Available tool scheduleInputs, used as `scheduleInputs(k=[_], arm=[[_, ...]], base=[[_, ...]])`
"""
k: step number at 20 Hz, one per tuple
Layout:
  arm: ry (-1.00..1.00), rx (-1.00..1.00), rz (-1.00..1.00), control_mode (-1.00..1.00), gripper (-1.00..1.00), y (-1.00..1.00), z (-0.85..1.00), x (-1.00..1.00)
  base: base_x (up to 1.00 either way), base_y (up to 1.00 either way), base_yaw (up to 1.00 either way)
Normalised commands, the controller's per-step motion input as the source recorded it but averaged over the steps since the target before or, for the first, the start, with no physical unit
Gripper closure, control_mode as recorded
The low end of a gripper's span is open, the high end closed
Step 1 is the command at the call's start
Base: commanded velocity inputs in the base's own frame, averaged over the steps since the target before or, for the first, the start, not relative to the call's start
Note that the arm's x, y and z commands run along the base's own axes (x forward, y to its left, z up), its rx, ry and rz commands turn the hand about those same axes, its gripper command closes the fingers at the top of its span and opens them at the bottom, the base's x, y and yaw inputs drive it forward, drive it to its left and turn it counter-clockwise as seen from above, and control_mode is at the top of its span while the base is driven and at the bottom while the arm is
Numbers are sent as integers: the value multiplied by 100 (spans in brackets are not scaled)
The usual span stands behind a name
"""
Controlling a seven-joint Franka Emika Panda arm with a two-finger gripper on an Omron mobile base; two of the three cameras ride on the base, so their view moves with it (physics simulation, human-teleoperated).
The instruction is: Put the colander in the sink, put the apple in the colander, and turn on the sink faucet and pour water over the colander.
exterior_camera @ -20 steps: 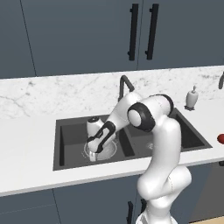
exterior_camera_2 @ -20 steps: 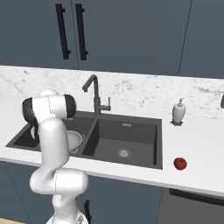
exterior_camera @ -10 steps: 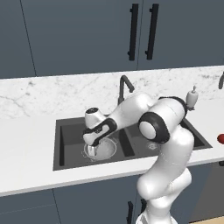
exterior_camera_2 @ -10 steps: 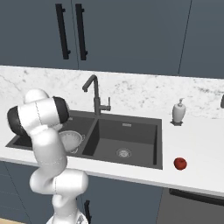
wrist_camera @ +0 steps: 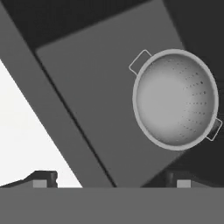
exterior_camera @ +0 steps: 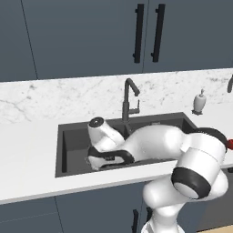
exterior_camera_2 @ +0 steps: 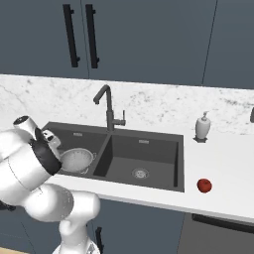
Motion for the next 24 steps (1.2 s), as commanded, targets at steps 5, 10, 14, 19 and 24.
scheduleInputs(k=[5,10,14,19,24], arm=[[-23,0,-28,-100,-100,-23,69,-68],[-3,0,-35,-100,-100,-38,75,-53],[0,0,-34,-100,-100,-48,72,-52],[0,9,-30,-100,-100,-62,61,-53],[0,17,-26,-100,-100,-74,43,-51]], base=[[0,0,0],[0,0,0],[0,0,0],[0,0,0],[0,0,0]])
